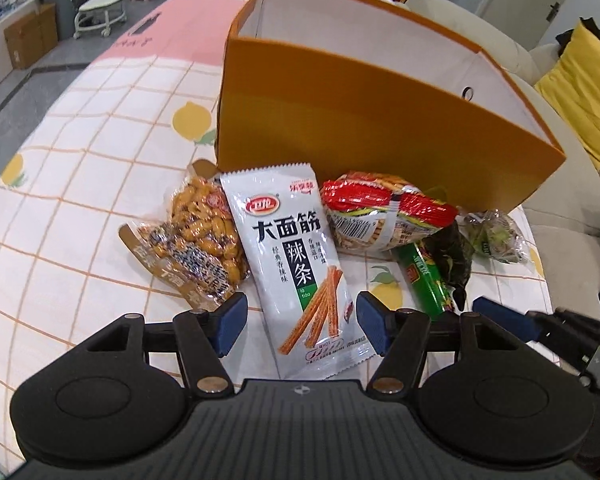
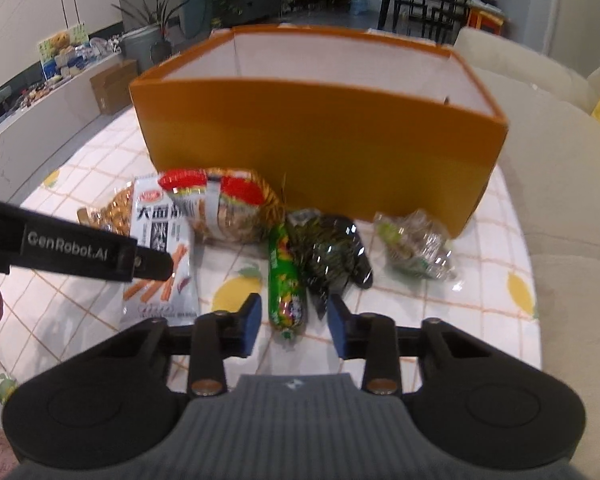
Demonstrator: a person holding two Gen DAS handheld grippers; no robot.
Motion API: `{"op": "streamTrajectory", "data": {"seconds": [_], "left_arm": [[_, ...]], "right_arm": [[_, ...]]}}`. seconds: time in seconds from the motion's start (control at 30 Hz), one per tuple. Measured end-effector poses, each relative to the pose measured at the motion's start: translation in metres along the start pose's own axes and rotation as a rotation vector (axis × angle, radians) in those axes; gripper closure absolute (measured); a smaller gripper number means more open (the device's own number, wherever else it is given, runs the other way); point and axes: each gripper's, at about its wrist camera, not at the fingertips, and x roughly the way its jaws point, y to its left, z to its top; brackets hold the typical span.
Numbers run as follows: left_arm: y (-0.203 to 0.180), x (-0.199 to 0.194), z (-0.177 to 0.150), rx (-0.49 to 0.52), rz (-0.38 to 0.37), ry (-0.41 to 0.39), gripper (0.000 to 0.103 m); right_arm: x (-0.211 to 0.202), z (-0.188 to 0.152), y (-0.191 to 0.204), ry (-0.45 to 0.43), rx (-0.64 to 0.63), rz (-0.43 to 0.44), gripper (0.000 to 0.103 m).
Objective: Organize snacks
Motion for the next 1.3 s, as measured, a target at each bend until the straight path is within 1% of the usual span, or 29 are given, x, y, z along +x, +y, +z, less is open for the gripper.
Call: {"op": "streamTrajectory", "data": {"seconds": [0.03,0.13,0.33,0.47,0.5,0.57,0.63,0.7,0.9,1.03,1.13,1.23,1.3], "left_arm": [[-0.001,0.003,0.000,-0.001,-0.003,0.009,0.029],[-0.002,0.011,-0.002,0.000,-0.006,0.030,0.030],[-0.007,0.017,-0.001,0.013,0.006,0.005,0.028],[-0.013,0.019,-0.003,0.055,0.029,-0.001,0.027],[-0.014,0.019,-0.003,0.069,0.038,0.001,0.029],[-0.016,0.019,-0.003,0.088,0.052,0.013,0.035],[-0.016,0.019,-0.002,0.077,0.052,0.032,0.038],[-0.014,0.017,-0.003,0.080,0.044,0.054,0.039],[-0.009,0.006,-0.013,0.147,0.030,0.148,0.041],[-0.004,0.000,-0.017,0.169,0.023,0.210,0.042],[-0.001,-0.003,-0.018,0.189,0.040,0.257,0.042],[0.001,-0.005,-0.020,0.209,0.064,0.294,0.037],[0.004,-0.006,-0.022,0.215,0.073,0.305,0.034]], "right_arm": [[0.004,-0.001,-0.001,0.012,0.007,0.007,0.076],[0.011,-0.002,-0.004,0.035,0.025,0.017,0.076],[0.019,-0.003,-0.003,0.035,0.023,0.033,0.072],[0.019,-0.003,-0.002,0.026,0.018,0.038,0.072],[0.020,-0.003,-0.001,0.027,0.015,0.038,0.073],[0.021,-0.002,-0.001,0.029,0.014,0.040,0.075],[0.021,-0.002,-0.001,0.036,0.016,0.042,0.082],[0.019,-0.002,-0.001,0.044,0.019,0.051,0.086],[0.014,-0.005,-0.003,0.091,0.054,0.079,0.087],[0.007,-0.009,-0.003,0.132,0.063,0.090,0.087],[0.002,-0.013,-0.006,0.164,0.072,0.102,0.087],[-0.003,-0.015,-0.006,0.196,0.089,0.110,0.087],[-0.005,-0.017,-0.006,0.212,0.088,0.109,0.086]]}}
